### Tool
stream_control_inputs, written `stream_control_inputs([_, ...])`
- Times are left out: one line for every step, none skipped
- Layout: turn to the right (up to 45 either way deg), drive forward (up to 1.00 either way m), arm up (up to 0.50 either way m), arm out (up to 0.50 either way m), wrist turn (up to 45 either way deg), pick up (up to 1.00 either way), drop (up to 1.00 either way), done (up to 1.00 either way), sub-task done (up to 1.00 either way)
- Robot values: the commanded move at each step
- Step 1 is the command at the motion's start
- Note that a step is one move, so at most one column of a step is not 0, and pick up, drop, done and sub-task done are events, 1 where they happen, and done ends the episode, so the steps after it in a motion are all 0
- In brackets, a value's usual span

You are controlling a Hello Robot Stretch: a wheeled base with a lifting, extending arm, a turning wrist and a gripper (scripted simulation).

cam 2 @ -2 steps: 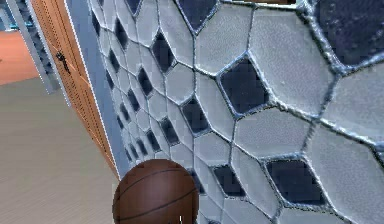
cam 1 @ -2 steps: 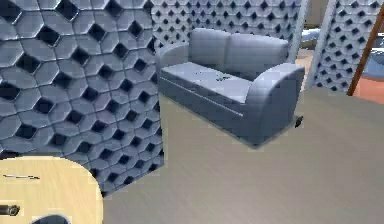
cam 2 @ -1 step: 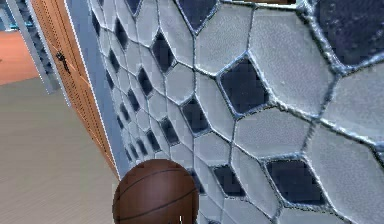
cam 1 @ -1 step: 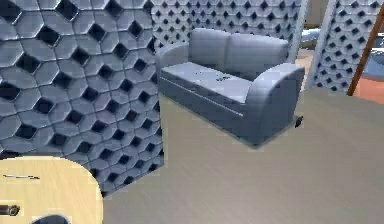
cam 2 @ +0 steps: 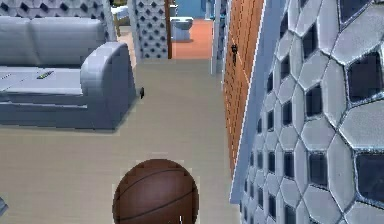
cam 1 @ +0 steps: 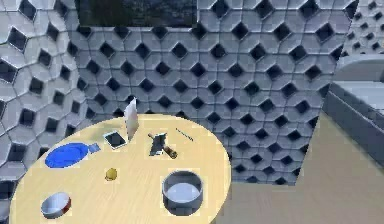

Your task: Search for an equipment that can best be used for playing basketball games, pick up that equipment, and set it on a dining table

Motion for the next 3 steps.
stream_control_inputs([-45.0,0.0,0.0,0.0,0.0,0.0,0.0,0.0,0.0])
stream_control_inputs([-9.0,0.0,0.0,0.0,0.0,0.0,0.0,0.0,0.0])
stream_control_inputs([45.0,0.0,0.0,0.0,0.0,0.0,0.0,0.0,0.0])
